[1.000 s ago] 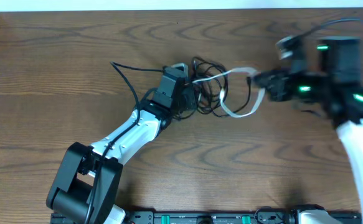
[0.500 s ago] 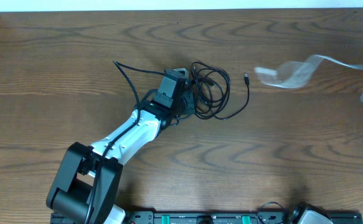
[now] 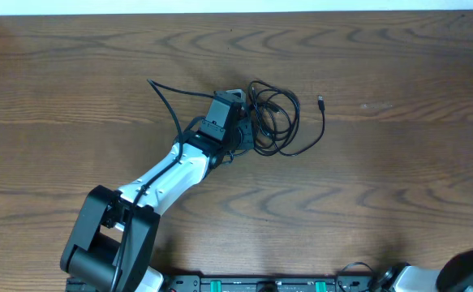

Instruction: Untangle cables

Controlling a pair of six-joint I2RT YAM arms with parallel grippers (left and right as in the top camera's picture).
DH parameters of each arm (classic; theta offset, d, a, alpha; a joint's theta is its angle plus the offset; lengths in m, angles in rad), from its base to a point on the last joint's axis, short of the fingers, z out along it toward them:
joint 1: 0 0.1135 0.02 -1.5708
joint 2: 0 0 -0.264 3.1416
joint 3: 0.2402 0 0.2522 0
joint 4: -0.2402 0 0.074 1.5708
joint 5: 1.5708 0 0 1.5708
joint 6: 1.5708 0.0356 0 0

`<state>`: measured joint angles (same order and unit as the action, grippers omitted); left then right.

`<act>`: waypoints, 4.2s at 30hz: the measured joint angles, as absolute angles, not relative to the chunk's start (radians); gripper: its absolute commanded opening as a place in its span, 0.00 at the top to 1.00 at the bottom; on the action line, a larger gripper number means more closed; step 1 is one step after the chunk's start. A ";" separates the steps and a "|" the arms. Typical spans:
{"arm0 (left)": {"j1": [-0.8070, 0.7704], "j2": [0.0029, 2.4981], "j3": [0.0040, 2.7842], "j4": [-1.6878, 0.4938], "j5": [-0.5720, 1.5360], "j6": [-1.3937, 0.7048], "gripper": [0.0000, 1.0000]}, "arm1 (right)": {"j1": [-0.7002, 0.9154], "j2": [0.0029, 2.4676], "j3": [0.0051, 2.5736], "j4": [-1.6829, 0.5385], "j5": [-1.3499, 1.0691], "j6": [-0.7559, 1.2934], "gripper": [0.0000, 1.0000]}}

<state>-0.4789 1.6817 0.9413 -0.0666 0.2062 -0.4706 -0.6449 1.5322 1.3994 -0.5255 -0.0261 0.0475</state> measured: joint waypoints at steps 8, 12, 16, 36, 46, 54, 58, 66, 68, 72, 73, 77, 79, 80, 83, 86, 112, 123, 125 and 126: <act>-0.479 1.682 0.941 -0.070 0.204 -0.471 0.91 | -0.645 1.553 1.398 -0.509 -0.117 0.020 0.99; -0.479 1.682 0.941 -0.070 0.204 -0.471 0.91 | -0.648 1.504 1.398 -0.479 -0.118 0.017 0.99; -0.479 1.682 0.941 -0.070 0.204 -0.471 0.91 | -0.674 1.476 1.398 -0.453 -0.035 0.014 0.95; -0.479 1.682 0.941 -0.071 0.204 -0.471 0.91 | -0.810 1.755 1.398 -0.514 -0.037 0.017 0.34; -0.478 1.682 0.941 0.004 0.293 -0.471 0.92 | -0.738 1.754 1.398 -0.614 -0.253 0.120 0.01; -0.479 1.679 0.943 0.274 0.572 -0.515 0.92 | -0.574 1.753 1.398 -0.824 -0.481 0.181 0.52; -0.479 1.679 0.943 0.273 0.645 -0.536 0.92 | -0.451 1.753 1.398 -0.950 -0.544 0.186 0.75; -0.479 1.679 0.943 0.297 0.746 -0.552 0.92 | -0.169 1.753 1.398 -0.946 -0.611 0.214 0.65; -0.479 1.679 0.943 0.324 0.777 -0.554 0.92 | -0.102 1.753 1.398 -0.929 -0.618 0.250 0.70; -0.480 1.679 0.943 0.371 0.818 -0.558 0.92 | -0.004 1.753 1.398 -0.899 -0.606 0.367 0.54; -0.479 1.679 0.943 0.377 0.823 -0.562 0.92 | 0.009 1.753 1.398 -0.889 -0.603 0.383 0.54; -0.480 1.679 0.943 0.400 0.834 -0.585 0.92 | 0.065 1.753 1.398 -0.867 -0.596 0.455 0.52; -0.479 1.679 0.943 0.411 0.837 -0.599 0.92 | 0.085 1.753 1.398 -0.859 -0.595 0.484 0.48; -0.480 1.679 0.943 0.424 0.838 -0.607 0.92 | 0.096 1.753 1.398 -0.847 -0.593 0.495 0.48; -0.480 1.679 0.943 0.480 0.841 -0.636 0.92 | 0.118 1.753 1.398 -0.807 -0.590 0.538 0.41; -0.480 1.679 0.943 0.547 0.847 -0.680 0.92 | 0.138 1.755 1.398 -0.776 -0.566 0.597 0.28; -0.202 1.687 0.930 0.939 1.146 -0.917 0.92 | -0.137 1.854 1.401 -0.879 -0.183 0.555 0.99; -0.105 1.674 0.941 0.496 1.066 -0.783 0.75 | -0.341 1.773 1.396 -0.876 -0.455 0.275 0.99; -0.125 1.674 0.941 0.472 1.040 -0.759 0.54 | -0.319 1.744 1.396 -0.868 -0.578 0.217 0.99; -0.138 1.674 0.941 0.470 1.033 -0.756 0.43 | -0.301 1.729 1.396 -0.863 -0.639 0.187 0.99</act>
